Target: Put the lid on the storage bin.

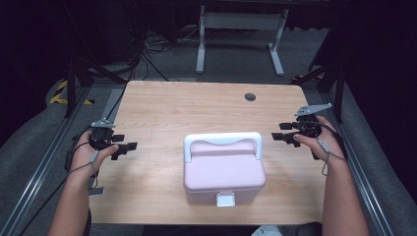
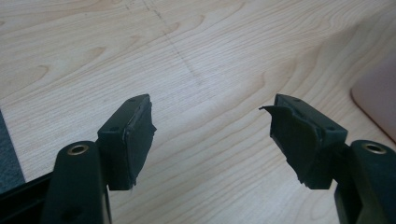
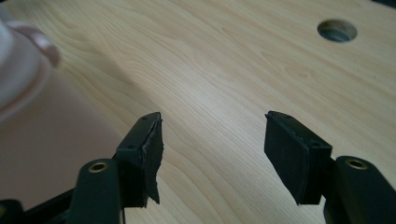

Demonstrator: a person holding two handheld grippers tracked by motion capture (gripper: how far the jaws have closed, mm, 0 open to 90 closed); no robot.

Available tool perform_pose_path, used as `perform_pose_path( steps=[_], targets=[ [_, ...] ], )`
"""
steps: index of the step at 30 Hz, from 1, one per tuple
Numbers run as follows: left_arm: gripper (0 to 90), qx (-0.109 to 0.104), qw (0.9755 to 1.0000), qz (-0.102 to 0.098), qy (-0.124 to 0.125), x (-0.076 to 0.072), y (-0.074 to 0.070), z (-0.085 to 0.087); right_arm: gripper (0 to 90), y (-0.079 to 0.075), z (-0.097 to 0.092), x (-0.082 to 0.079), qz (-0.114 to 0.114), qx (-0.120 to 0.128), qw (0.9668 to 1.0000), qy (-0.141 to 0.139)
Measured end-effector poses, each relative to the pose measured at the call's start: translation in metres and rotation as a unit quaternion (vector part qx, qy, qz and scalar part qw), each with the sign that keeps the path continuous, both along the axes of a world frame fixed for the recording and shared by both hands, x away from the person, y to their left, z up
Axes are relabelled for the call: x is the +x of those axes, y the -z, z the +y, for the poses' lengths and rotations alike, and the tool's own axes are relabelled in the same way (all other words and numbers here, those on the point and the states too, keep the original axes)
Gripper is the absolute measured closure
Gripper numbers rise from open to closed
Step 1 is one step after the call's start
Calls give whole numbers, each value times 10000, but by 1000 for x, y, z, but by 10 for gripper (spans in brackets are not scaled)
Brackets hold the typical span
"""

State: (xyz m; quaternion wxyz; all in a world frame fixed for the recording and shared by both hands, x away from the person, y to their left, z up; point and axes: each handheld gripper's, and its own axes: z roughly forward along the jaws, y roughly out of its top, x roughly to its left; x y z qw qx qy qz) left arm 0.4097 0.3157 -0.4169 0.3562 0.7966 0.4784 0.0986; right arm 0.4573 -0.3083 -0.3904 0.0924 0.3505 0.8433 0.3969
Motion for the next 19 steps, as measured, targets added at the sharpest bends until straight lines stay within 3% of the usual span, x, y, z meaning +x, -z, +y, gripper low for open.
perform_pose_path(
  steps=[8,13,15,19],
  targets=[
    [308,111,9996,265,-1,8,17,-1,380,31,-2,12,328,-350,9983,343],
    [307,100,9992,389,50,11,21,-4,390,48,-8,18,554,-673,9938,686],
    [307,107,9992,382,91,11,21,-6,391,51,-10,19,630,-668,9929,759],
    [338,-134,9991,368,175,11,19,-10,396,53,-11,20,674,-711,9915,856]
  ],
)
